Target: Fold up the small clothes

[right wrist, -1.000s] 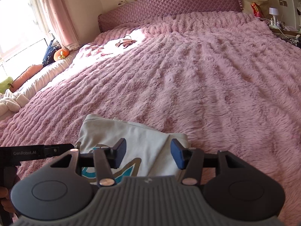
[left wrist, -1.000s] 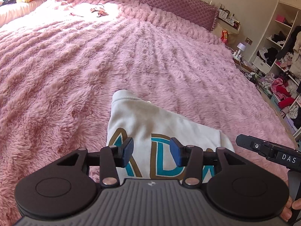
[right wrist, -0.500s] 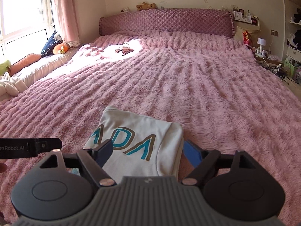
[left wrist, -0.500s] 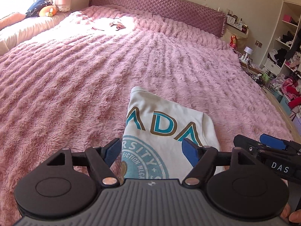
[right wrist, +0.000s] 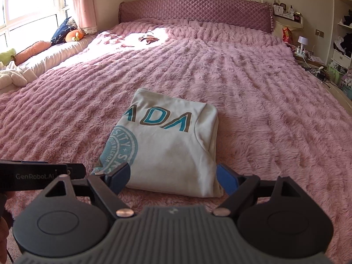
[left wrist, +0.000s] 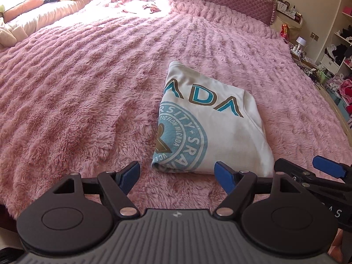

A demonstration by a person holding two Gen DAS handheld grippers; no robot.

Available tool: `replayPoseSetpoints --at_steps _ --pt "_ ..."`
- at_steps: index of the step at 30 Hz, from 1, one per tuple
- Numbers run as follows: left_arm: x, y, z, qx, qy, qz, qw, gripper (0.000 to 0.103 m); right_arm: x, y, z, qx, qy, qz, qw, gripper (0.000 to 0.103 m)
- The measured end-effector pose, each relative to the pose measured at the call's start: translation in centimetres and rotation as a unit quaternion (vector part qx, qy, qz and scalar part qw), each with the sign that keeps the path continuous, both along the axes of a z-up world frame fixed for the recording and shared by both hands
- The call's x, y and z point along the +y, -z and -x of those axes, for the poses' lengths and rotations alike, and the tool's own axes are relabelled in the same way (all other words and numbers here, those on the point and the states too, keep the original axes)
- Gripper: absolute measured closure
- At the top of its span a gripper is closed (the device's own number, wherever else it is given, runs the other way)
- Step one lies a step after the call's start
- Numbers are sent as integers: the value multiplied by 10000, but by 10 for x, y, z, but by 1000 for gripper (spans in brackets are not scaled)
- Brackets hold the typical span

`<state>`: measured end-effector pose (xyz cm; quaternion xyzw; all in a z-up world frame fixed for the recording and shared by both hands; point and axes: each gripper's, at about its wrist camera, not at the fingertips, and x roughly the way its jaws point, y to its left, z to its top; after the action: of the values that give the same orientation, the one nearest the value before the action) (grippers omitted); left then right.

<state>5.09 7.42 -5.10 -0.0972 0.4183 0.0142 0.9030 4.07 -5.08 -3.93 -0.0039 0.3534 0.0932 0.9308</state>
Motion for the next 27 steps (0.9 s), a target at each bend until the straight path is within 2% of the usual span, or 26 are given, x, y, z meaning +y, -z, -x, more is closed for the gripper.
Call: replayPoseSetpoints --at_steps 5,27 --pt "-6 3 8 27 27 -229 9997 13 -3 1 6 103 90 -73 9999 22" --pt "-9 4 9 49 52 -197 9998 13 -3 4 1 288 125 -36 9995 21"
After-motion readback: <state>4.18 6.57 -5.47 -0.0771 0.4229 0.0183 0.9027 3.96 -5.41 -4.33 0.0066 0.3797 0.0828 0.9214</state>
